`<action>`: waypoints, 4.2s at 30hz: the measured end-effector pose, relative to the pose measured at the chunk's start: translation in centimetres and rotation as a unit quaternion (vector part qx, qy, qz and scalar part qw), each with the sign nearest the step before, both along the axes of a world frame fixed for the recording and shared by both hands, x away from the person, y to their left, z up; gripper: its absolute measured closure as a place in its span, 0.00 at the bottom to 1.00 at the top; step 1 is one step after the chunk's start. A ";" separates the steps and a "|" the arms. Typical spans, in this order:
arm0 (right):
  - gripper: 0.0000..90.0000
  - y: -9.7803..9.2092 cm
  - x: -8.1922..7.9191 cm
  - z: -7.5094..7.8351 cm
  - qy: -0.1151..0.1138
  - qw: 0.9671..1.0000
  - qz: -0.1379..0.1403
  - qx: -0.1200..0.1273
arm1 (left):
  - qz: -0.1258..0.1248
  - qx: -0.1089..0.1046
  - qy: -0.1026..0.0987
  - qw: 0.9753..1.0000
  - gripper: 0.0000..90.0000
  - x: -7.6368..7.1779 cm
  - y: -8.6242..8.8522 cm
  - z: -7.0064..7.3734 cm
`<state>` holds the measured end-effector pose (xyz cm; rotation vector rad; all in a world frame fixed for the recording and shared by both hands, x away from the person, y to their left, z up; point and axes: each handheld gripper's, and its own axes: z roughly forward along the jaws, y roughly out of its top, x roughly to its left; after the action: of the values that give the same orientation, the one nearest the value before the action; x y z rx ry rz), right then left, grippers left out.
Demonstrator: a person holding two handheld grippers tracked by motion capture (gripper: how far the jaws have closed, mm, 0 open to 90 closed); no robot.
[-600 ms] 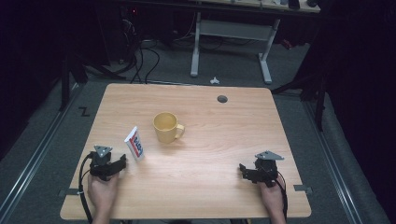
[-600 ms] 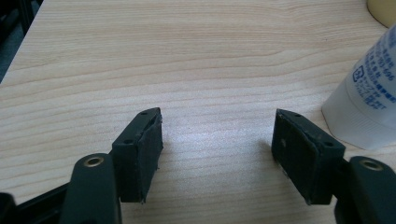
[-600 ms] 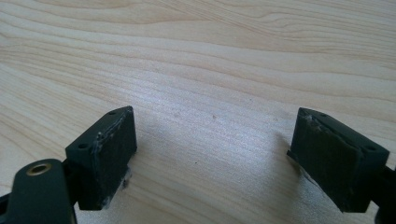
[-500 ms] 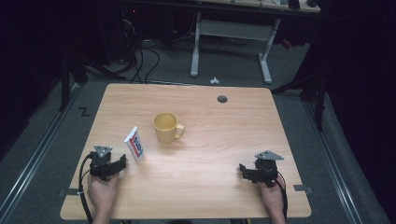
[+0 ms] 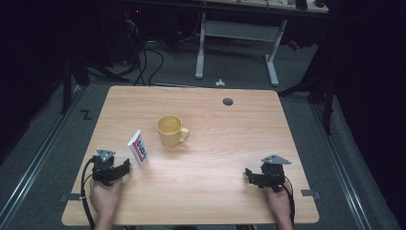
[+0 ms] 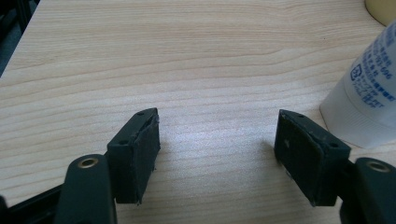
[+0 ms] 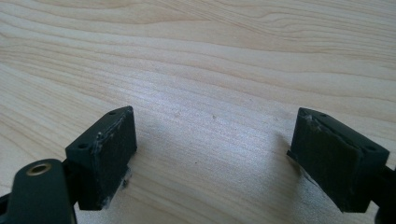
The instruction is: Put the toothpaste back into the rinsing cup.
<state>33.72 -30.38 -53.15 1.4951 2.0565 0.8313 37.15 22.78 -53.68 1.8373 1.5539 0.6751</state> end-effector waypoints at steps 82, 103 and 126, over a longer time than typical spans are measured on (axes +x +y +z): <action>0.16 0.0 0.1 0.0 0.000 1.000 0.000 0.001 | -0.126 -0.065 -0.003 0.990 0.31 -3.6 -2.3 2.3; 0.16 0.0 0.0 0.0 -0.001 1.000 0.001 -0.001 | -0.126 -0.063 -0.020 0.990 0.33 -1.9 -4.0 3.7; 0.16 0.0 0.0 0.0 -0.001 1.000 0.000 0.000 | -0.109 -0.047 -0.054 0.991 0.41 0.2 -4.9 6.2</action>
<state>33.74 -30.37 -53.15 1.4933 2.0563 0.8310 37.32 17.85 -47.48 1.8356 1.2706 0.5787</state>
